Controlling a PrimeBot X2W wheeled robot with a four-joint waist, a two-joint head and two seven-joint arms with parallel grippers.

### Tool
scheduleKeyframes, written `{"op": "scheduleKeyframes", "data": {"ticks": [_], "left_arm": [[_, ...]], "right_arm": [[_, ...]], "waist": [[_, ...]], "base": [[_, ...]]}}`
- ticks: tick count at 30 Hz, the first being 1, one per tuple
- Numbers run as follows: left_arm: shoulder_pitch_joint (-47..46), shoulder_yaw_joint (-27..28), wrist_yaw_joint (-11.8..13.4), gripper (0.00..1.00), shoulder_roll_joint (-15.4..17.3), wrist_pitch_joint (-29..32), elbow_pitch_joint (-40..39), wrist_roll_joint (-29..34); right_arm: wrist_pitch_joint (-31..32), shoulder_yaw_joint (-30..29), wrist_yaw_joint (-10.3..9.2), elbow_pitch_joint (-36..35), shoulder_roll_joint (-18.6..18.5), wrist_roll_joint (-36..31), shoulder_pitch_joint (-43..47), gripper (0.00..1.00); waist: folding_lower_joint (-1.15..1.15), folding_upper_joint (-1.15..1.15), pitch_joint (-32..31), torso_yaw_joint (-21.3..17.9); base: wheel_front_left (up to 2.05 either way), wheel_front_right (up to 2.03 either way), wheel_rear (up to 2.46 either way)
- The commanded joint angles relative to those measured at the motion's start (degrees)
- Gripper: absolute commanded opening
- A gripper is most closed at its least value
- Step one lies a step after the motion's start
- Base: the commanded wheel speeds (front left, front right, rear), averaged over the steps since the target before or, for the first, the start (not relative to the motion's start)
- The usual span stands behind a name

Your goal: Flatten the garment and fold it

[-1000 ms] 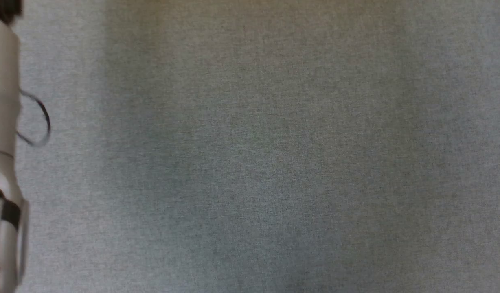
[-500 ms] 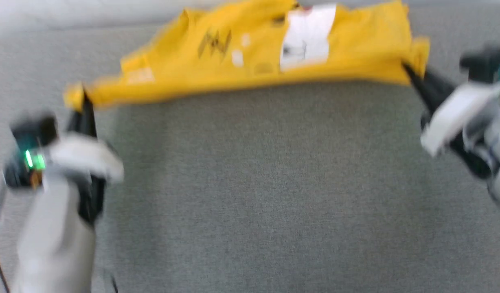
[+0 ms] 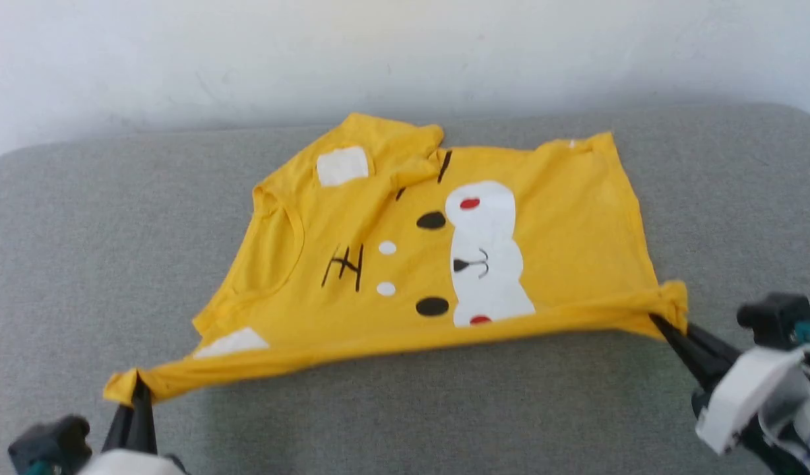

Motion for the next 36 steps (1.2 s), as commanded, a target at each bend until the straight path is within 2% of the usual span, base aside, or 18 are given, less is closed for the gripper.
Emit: {"op": "scheduleKeyframes", "data": {"ticks": [1,8,11,13,15,19,25,31,36], "left_arm": [[0.62,1.02,1.07,0.0,0.45,0.11,-0.22,-0.06],[10.16,1.35,6.26,0.0,0.48,6.39,-12.89,0.88],[10.99,1.82,7.23,0.0,1.51,8.56,-16.42,1.31],[9.56,1.76,6.99,0.0,2.15,9.47,-17.3,1.17],[6.45,1.41,5.98,0.0,2.96,9.88,-16.57,0.93],[-3.33,-0.88,2.27,0.0,3.66,10.02,-11.14,-0.4],[-17.32,-3.66,-2.64,0.0,2.23,7.63,2.07,-2.19],[-25.93,-5.79,-6.4,0.0,0.77,5.53,15.58,-3.04],[-31.35,-7.22,-9.14,0.0,-0.67,3.17,26.03,-3.38]], "right_arm": [[0.16,-0.89,-0.19,0.26,-0.86,-0.23,0.89,0.0],[8.27,-15.58,-0.19,-9.62,0.19,-6.42,16.73,0.0],[12.59,-22.69,-0.19,-14.85,2.4,-9.56,21.73,0.0],[15.74,-26.65,-0.19,-18.18,4.41,-11.24,23.26,0.0],[19.18,-29.17,-0.19,-20.59,6.24,-13.07,23.02,0.0],[25.05,-30.91,-0.19,-21.89,9.65,-15.32,19.44,0.0],[28.96,-29.89,-0.19,-16.8,12.35,-16.85,10.96,0.0],[28.92,-27.44,-0.19,-8.74,13.93,-16.21,3.84,0.0],[25.13,-24.64,-0.19,-1.32,15.58,-15.86,-1.52,0.0]], "waist": [[0.02,0.0,-0.65,0.02],[0.02,0.0,-0.3,0.48],[0.02,0.0,0.17,0.54],[0.02,0.0,0.53,0.35],[0.02,0.0,0.98,-0.01],[0.02,0.0,2.34,-0.21],[0.02,0.0,4.91,-1.05],[0.02,0.0,7.46,-1.61],[0.02,0.0,9.02,-1.53]], "base": [[0.0,0.0,0.0],[0.0,0.0,0.0],[0.0,0.0,0.0],[0.0,0.0,0.0],[0.0,0.0,0.0],[0.0,0.0,0.0],[0.0,0.0,0.0],[0.0,0.0,0.0],[0.0,0.0,0.0]]}}
